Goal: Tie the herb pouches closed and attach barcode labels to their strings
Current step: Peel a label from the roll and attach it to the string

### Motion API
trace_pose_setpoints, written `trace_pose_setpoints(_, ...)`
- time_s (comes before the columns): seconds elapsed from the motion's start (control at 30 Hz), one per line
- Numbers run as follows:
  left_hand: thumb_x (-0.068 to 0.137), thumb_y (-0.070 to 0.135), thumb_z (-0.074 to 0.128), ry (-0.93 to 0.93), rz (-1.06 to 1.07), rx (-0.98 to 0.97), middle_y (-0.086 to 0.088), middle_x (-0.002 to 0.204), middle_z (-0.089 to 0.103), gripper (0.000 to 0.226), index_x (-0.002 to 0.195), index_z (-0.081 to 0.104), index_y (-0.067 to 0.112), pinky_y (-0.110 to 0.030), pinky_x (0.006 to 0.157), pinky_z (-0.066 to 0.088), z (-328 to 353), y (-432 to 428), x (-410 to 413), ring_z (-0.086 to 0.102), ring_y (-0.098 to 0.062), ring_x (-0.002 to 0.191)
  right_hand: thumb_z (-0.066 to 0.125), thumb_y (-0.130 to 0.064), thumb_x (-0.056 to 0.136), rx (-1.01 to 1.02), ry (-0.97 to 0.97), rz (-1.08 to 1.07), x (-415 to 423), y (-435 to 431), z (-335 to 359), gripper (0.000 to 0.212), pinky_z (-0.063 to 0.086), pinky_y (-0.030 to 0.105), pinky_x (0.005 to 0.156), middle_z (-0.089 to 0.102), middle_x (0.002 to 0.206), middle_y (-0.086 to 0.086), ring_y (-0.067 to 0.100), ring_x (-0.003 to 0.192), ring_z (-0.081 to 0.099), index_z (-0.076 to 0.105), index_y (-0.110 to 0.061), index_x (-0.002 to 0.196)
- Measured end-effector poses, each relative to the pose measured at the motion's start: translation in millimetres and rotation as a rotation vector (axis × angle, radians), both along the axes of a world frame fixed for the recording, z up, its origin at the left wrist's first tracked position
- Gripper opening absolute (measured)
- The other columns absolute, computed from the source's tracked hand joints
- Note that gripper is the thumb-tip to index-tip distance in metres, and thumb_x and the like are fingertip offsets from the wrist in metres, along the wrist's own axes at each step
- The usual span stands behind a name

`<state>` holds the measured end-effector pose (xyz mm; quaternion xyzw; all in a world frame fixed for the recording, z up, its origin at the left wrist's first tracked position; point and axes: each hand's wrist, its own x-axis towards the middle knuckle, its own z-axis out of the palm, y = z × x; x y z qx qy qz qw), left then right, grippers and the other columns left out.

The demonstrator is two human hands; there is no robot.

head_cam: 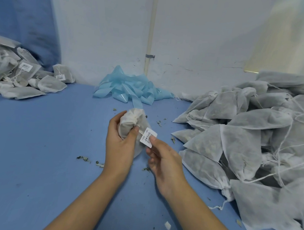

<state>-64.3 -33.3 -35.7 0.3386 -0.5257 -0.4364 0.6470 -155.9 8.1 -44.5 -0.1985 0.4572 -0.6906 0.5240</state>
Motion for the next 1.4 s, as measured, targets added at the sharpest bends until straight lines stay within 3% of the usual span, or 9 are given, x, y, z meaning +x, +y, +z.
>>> trace_pose_setpoints(0.27, 0.089, 0.002, 0.060, 0.072, -0.017, -0.016, 0.005, 0.102, 0.063, 0.027, 0.108, 0.054, 0.021, -0.010, 0.072, 0.047, -0.5, -4.7, -0.6, 0.061, 0.005, 0.083, 0.070, -0.037, 0.084, 0.073, 0.420, 0.000, 0.9, 0.4, -3.5, 0.030, 0.045, 0.018, 0.047, 0.073, 0.072, 0.000, 0.007, 0.054, 0.062, 0.064, -0.008, 0.081)
trace_pose_setpoints(0.37, 0.088, 0.005, 0.063, 0.114, -0.035, 0.032, 0.001, 0.103, 0.065, 0.026, 0.110, 0.055, 0.017, -0.017, 0.075, 0.050, -1.7, -11.3, 3.8, 0.063, -0.003, 0.087, 0.076, -0.043, 0.075, 0.077, 0.529, -0.071, -0.3, 0.2, -6.9, 0.036, 0.046, 0.018, 0.058, 0.070, 0.088, -0.005, 0.005, 0.069, 0.065, 0.061, -0.017, 0.095)
trace_pose_setpoints(0.47, 0.086, 0.008, 0.065, 0.127, -0.123, 0.144, -0.001, 0.096, 0.068, 0.022, 0.104, 0.059, 0.019, -0.027, 0.072, 0.053, -2.9, -16.3, 7.9, 0.067, -0.013, 0.083, 0.077, -0.025, 0.078, -0.047, 0.517, -0.001, -4.5, -1.6, -10.0, 0.046, 0.049, 0.015, 0.075, 0.061, 0.113, -0.013, -0.005, 0.091, 0.063, 0.052, -0.028, 0.116)
trace_pose_setpoints(0.57, 0.084, 0.009, 0.067, 0.079, -0.219, 0.226, -0.002, 0.089, 0.070, 0.019, 0.100, 0.061, 0.018, -0.029, 0.065, 0.055, -5.2, -16.2, 9.1, 0.069, -0.016, 0.077, 0.076, -0.013, 0.076, -0.114, 0.424, 0.126, -9.0, -1.5, -12.0, 0.043, 0.052, 0.031, 0.090, 0.068, 0.113, 0.004, 0.019, 0.103, 0.066, 0.061, -0.018, 0.116)
trace_pose_setpoints(0.7, 0.077, 0.022, 0.073, 0.057, -0.333, 0.250, 0.004, 0.085, 0.075, 0.034, 0.109, 0.060, 0.019, -0.020, 0.062, 0.053, -9.8, -10.1, 8.3, 0.071, -0.012, 0.077, 0.074, -0.004, 0.073, -0.173, 0.201, 0.089, -15.5, -0.7, -14.0, 0.035, 0.053, 0.036, 0.085, 0.072, 0.101, 0.012, 0.028, 0.094, 0.068, 0.064, -0.008, 0.106)
trace_pose_setpoints(0.83, 0.075, 0.030, 0.078, -0.093, -0.417, 0.251, 0.002, 0.098, 0.075, 0.040, 0.112, 0.065, 0.020, -0.026, 0.082, 0.054, -19.3, -5.7, 5.7, 0.070, -0.015, 0.095, 0.068, -0.005, 0.080, -0.217, 0.046, 0.053, -20.5, -1.8, -13.0, 0.031, 0.054, 0.030, 0.082, 0.070, 0.105, 0.012, 0.022, 0.093, 0.069, 0.061, -0.005, 0.110)
trace_pose_setpoints(0.93, 0.081, 0.020, 0.071, 0.031, -0.499, 0.315, -0.008, 0.101, 0.074, 0.022, 0.102, 0.071, 0.013, -0.022, 0.077, 0.056, -24.4, -5.5, 5.8, 0.070, -0.020, 0.096, 0.070, -0.013, 0.077, -0.228, 0.024, 0.044, -18.9, -3.7, -13.1, 0.036, 0.054, 0.030, 0.082, 0.070, 0.105, 0.013, 0.022, 0.094, 0.069, 0.060, -0.004, 0.111)
trace_pose_setpoints(1.17, 0.068, 0.033, 0.074, 0.053, -0.570, 0.335, -0.006, 0.102, 0.074, 0.041, 0.103, 0.071, 0.011, -0.023, 0.075, 0.056, -25.0, -9.3, 8.8, 0.070, -0.018, 0.096, 0.072, -0.020, 0.071, -0.240, 0.008, 0.023, -20.1, -3.2, -14.3, 0.037, 0.056, 0.029, 0.077, 0.072, 0.096, 0.013, 0.020, 0.085, 0.069, 0.064, -0.002, 0.103)
trace_pose_setpoints(1.4, 0.071, 0.051, 0.064, -0.169, -0.492, 0.290, -0.011, 0.056, 0.062, 0.045, 0.082, 0.066, 0.007, -0.022, 0.041, 0.044, -23.7, -7.4, 7.0, 0.054, -0.017, 0.044, 0.073, -0.022, 0.070, -0.224, 0.018, -0.026, -21.9, -5.4, -16.2, 0.034, 0.054, 0.027, 0.075, 0.069, 0.093, 0.012, 0.018, 0.081, 0.066, 0.064, -0.004, 0.098)
